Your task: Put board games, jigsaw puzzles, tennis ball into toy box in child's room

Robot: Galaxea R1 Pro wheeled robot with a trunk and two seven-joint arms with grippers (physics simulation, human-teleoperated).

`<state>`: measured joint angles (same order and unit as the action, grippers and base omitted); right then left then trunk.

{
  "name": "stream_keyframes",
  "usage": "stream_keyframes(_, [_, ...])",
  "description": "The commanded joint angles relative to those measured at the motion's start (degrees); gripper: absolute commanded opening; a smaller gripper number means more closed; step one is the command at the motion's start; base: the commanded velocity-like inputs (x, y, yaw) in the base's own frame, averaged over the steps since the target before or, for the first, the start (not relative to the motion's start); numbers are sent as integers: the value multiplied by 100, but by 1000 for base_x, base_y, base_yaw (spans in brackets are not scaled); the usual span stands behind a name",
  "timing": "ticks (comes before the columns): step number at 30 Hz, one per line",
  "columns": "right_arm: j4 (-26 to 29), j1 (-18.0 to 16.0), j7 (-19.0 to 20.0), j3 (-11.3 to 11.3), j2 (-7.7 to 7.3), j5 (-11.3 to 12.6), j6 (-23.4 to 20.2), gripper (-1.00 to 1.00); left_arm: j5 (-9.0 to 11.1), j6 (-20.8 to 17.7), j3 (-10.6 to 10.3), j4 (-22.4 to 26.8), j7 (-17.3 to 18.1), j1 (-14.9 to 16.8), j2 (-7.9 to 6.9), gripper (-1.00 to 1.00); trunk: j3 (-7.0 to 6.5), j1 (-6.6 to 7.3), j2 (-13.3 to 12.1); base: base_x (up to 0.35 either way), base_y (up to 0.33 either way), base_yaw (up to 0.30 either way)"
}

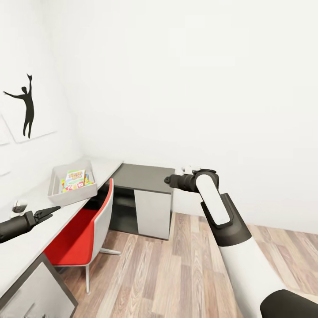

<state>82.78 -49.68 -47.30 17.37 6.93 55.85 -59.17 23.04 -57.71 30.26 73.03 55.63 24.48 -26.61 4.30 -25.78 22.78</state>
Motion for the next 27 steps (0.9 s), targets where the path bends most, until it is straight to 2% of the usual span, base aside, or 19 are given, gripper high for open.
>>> stream_keyframes(1, [2,-8,-60,3,2,51,-15,100,-12,-21,6,1,35,4,-2,100,18,0,14,-328,0,-249])
stream_keyframes(8, [-58,-7,-60,3,2,52,-13,100,-19,-18,5,2,68,4,-2,100,48,0,14,-199,0,-249])
stream_keyframes(16, [-214,-8,-58,20,2,49,178,100,-27,-13,6,1,71,4,-2,100,81,0,14,-24,0,-249])
stream_keyframes(27, [-260,-7,-51,33,7,57,221,100,-20,-12,6,2,71,4,-2,100,127,0,14,-1,0,-249])
